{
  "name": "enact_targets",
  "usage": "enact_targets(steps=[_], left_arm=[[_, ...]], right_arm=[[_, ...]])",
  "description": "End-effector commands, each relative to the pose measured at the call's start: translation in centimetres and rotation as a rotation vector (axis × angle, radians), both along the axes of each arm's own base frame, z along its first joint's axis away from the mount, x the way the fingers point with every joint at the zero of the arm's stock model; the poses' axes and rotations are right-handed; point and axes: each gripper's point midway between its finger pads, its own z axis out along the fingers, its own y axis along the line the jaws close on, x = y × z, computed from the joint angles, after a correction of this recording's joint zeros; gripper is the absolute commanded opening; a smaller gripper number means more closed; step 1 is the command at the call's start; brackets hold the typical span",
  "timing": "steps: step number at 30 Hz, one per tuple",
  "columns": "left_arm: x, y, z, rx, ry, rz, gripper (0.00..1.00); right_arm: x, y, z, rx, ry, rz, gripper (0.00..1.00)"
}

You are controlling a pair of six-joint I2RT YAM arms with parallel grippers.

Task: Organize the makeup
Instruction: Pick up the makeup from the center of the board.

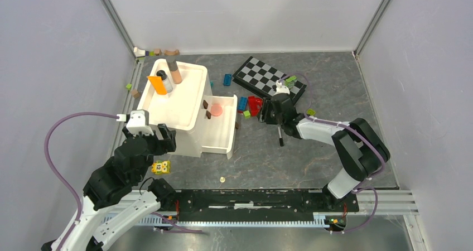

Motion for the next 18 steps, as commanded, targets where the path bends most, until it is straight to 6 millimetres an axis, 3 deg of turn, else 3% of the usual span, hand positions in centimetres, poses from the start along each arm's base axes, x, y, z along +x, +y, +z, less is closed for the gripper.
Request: enact_targets(steps=[1,5,14,18], left_arm=[[0.3,0.3,0.7,-0.025,-0.033,0.03,0.86],[0.4,0.3,0.7,-0.025,-0.033,0.031,0.86],[0.4,0.2,0.6,-0.023,-0.027,0.032,0.86],[0.5,0.2,0.6,-0.021,-0.026,0.032,0.86]], right_arm=[[-1.0,-5.6,-1.1,-0.378,0.086,0.033,0.54],[-2.3,-7.9,-2.1,-0.55,0.182,0.088,0.56],[-3.4,-9.0,-3.7,-0.622,0.257,0.112,0.56],[-3.9,-9.0,-4.2,-0.624,0.278,0.126,0.51]])
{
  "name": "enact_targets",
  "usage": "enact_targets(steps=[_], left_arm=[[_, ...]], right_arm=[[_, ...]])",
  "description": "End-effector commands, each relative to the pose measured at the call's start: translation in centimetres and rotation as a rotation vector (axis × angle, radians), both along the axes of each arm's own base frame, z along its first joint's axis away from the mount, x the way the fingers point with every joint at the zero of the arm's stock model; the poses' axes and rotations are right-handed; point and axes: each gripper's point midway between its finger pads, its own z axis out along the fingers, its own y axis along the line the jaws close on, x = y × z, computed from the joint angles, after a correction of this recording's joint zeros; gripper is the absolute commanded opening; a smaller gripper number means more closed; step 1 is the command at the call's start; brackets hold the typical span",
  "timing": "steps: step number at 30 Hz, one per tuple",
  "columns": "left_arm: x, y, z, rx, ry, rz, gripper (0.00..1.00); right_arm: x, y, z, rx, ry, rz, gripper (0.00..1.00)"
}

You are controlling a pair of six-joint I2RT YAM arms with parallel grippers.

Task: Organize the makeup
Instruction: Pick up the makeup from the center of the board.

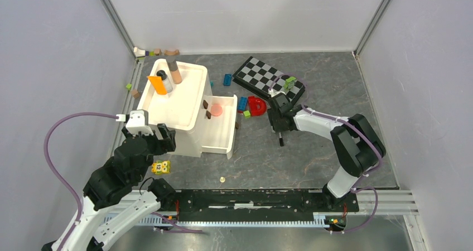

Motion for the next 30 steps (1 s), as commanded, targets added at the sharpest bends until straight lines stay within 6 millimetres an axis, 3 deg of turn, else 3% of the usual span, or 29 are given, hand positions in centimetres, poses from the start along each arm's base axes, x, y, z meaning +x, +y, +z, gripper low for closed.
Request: enact_targets(steps=[1,9,14,19,25,27,30], left_arm=[[0.4,0.0,0.6,-0.021,-0.026,0.022,0.86],[0.4,0.1,0.6,-0.023,-0.03,0.024,0.87],[0.4,0.2,0.6,-0.025,-0.031,0.028,0.87],[0.5,0.1,0.6,-0.024,-0.031,0.027,0.87],[0.6,0.2,0.6,-0.025,-0.029,0.032,0.87],[0.6,0.3,0.6,-0.026,-0.031,0.035,0.87],[0.7,0.4,0.6,-0.026,-0.031,0.045,0.86]], right_arm=[[0.0,-0.3,0.1,-0.029,0.017,0.014,0.5],[-0.7,0.8,-0.1,0.071,0.038,0.039,0.24],[0.0,1.4,1.4,0.112,-0.016,0.048,0.15],[3.2,3.5,7.2,0.218,-0.162,0.04,0.08],[6.2,9.0,15.7,0.57,-0.369,-0.031,0.11],[6.7,10.6,17.6,0.681,-0.406,-0.059,0.11],[7.0,13.5,18.6,0.778,-0.395,-0.086,0.08]])
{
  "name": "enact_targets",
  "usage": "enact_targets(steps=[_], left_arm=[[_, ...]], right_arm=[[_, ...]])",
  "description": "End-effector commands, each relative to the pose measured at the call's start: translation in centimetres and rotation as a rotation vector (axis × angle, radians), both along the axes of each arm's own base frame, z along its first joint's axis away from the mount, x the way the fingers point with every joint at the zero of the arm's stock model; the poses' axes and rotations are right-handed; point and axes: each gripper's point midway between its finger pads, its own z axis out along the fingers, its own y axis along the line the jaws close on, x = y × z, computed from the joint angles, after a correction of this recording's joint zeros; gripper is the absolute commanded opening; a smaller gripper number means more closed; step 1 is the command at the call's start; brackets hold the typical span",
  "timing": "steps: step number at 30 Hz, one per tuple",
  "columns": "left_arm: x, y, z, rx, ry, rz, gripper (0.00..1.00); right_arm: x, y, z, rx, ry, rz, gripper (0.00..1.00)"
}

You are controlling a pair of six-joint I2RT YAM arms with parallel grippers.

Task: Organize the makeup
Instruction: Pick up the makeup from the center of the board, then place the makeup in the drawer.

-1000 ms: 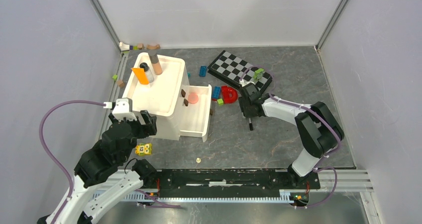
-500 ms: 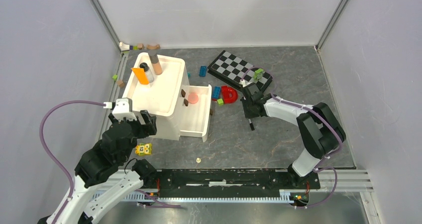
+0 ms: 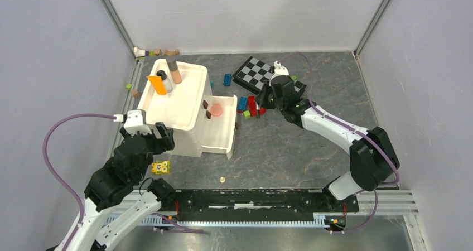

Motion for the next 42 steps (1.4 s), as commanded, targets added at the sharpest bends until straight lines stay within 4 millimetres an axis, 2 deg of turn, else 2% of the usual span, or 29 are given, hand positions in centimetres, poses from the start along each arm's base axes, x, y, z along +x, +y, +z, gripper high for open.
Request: enact_targets(steps=[1,5,10,15,22,26,32,42], left_arm=[[0.5,-0.3,0.6,-0.02,-0.029,-0.001,0.86],[0.5,-0.3,0.6,-0.022,-0.027,-0.002,0.86],[0.5,-0.1,0.7,-0.029,-0.034,0.005,0.86],[0.2,-0.1,1.0,-0.046,-0.054,-0.003,0.86],[0.1,-0.4,1.1,-0.051,-0.062,-0.022,0.86],[0.0,-0.5,1.3,-0.057,-0.072,-0.034,0.86],[-0.1,-0.6,1.4,-0.063,-0.08,-0.045,0.86],[-0.3,-0.7,1.6,-0.071,-0.093,-0.059,0.87]], right_arm=[[1.9,5.7,5.5,0.264,-0.07,-0.042,0.08],[1.8,9.5,5.6,0.301,-0.052,-0.075,0.08],[2.2,13.2,5.2,0.306,-0.038,-0.077,0.08],[2.8,16.1,1.4,0.196,0.048,-0.061,0.1],[2.9,16.0,-2.6,0.044,0.06,-0.138,0.1],[2.9,15.5,-3.8,-0.042,0.051,-0.178,0.1],[3.1,16.0,-5.4,-0.118,0.053,-0.199,0.1],[3.2,15.0,-8.2,-0.178,0.073,-0.251,0.13]])
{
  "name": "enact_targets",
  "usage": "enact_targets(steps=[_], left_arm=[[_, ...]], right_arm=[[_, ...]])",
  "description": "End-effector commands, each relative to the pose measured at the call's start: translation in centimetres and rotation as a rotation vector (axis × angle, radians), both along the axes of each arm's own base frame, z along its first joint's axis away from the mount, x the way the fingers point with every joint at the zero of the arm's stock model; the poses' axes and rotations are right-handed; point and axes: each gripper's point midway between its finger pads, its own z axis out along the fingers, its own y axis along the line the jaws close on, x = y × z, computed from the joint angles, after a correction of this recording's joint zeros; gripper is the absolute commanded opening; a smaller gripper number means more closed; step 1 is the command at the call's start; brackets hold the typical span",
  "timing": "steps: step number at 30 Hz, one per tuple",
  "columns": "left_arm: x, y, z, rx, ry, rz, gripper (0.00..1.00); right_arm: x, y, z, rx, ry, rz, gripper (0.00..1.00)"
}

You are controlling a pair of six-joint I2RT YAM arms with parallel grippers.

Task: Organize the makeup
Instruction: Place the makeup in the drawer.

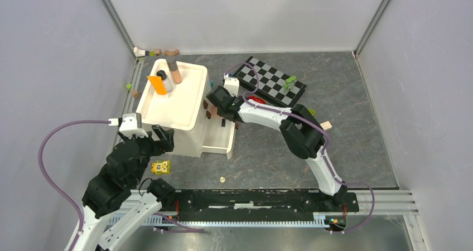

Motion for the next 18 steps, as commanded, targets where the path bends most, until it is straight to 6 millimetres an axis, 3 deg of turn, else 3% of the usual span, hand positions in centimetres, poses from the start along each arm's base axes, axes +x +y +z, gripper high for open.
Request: enact_targets(steps=[1,5,10,14,18], left_arm=[[0.2,-0.1,0.7,0.012,-0.04,-0.017,0.87],[0.2,-0.1,0.7,0.011,-0.043,-0.019,0.88],[0.2,-0.1,0.7,0.01,-0.045,-0.017,0.88],[0.2,-0.1,0.6,0.013,-0.041,-0.018,0.88],[0.2,-0.1,0.7,0.012,-0.042,-0.016,0.89]], right_arm=[[0.9,-0.4,0.3,-0.019,-0.028,-0.053,0.15],[0.7,-0.2,-0.7,-0.027,-0.013,-0.045,0.32],[0.9,-0.1,-0.7,-0.03,-0.015,-0.034,0.42],[1.1,0.2,1.3,0.002,-0.045,-0.022,0.42],[1.4,0.8,5.1,0.06,-0.101,-0.001,0.42]])
